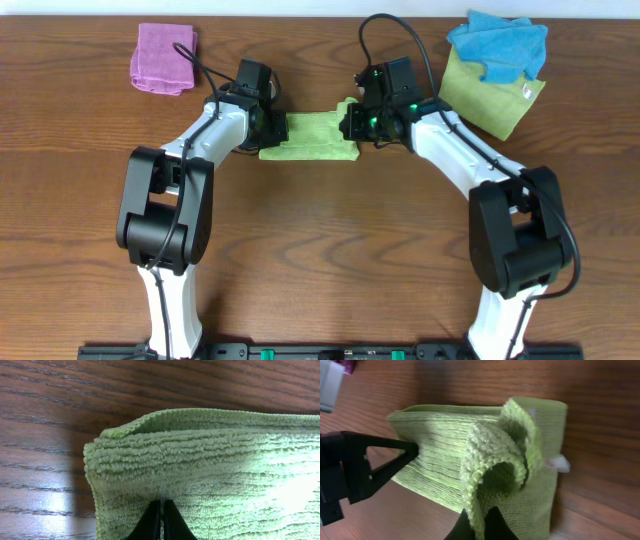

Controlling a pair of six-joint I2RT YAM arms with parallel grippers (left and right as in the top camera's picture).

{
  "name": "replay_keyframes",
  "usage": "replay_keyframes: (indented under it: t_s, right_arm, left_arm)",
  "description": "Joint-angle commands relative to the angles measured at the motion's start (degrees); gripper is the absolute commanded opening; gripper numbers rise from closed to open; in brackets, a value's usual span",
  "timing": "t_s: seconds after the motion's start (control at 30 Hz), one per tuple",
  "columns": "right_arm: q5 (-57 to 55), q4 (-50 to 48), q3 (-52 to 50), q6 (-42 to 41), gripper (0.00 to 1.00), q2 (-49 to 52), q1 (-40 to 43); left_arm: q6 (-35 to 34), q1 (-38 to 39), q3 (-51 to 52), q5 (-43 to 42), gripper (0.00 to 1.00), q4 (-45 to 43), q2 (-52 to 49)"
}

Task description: Fold the cloth

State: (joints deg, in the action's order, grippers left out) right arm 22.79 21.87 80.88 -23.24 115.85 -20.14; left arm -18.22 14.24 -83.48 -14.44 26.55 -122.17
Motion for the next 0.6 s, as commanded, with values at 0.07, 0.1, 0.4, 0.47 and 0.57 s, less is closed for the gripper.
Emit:
replay_keyframes:
  t_s: [0.07, 0.1, 0.4, 0.47, 0.57]
  right_arm:
    - [-1.27, -1.55, -0.02, 0.52, 0.02, -0.37, -1.86]
    - [-1.42, -1.64, -0.02, 0.5, 0.02, -0.37, -1.86]
    - [-1.4, -1.9, -0.02, 0.09, 0.02, -0.37, -2.25]
    - [-1.4, -2.21, -0.02, 0.09, 0.02, -0.37, -2.47]
    - [-1.44, -2.75, -0.02, 0.09, 0.02, -0.37, -3.28]
  left_arm:
    - [-0.7, 0.0, 1.07, -1.75, 0.06, -0.04, -1.77]
    - [-0.7, -0.13, 1.03, -2.01, 0.06, 0.0, -1.4]
    - [-1.14, -1.16, 0.76, -5.33, 0.06, -0.79, 6.49]
    - [-1.11, -1.16, 0.76, -5.27, 0.06, -0.76, 9.62]
    - [-1.11, -1.51, 0.76, -4.55, 0.06, -0.33, 14.53]
